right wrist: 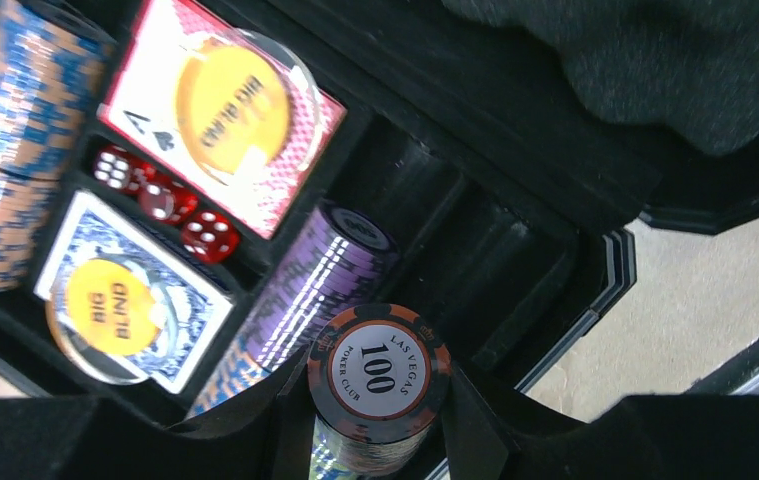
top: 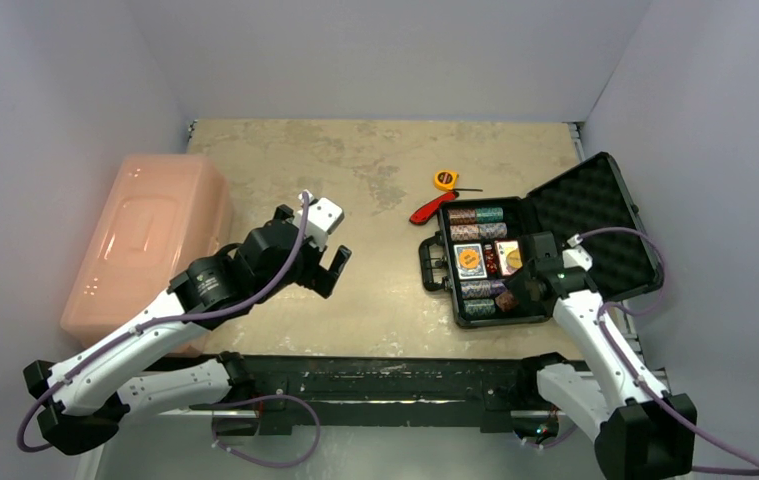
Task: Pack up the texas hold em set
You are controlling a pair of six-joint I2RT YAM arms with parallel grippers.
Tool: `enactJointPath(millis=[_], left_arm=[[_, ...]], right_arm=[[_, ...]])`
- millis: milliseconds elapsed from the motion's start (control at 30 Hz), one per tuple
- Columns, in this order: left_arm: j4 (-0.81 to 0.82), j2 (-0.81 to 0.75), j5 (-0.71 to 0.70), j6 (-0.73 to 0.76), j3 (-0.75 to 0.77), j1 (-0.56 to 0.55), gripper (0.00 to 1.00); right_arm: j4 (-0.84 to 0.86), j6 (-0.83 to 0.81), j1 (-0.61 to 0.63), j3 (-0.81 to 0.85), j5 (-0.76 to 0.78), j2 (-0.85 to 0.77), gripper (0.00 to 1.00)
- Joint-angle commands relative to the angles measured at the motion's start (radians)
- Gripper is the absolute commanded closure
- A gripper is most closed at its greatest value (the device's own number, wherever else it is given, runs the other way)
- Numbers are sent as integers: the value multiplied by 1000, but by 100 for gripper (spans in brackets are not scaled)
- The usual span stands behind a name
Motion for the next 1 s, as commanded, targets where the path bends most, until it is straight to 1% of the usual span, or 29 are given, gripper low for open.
enactJointPath(millis=[0, 167, 400, 567, 667, 767, 833, 967], left_arm=[[16, 3, 14, 17, 13, -1, 5], [18, 4, 16, 19, 11, -1, 5], [15, 14, 16, 23, 11, -1, 5], [12, 21, 11, 24, 13, -1, 5], [9, 25, 7, 26, 14, -1, 5], [10, 27, 7, 27, 14, -2, 5], [8, 27, 5, 29, 15, -1, 6], [5, 30, 0, 29, 14, -1, 6]], right_arm=[[30, 63, -14, -23, -62, 38, 100], [41, 52, -28, -28, -83, 82, 100], [48, 49, -44, -34, -106, 90, 100], [73, 47, -47, -54, -156, 113, 99], [81, 49, -47, -67, -175, 127, 88], [88, 50, -47, -78, -181, 122, 72], [90, 49, -46, -82, -181, 117, 64], [84, 47, -48, -82, -179, 108, 57]])
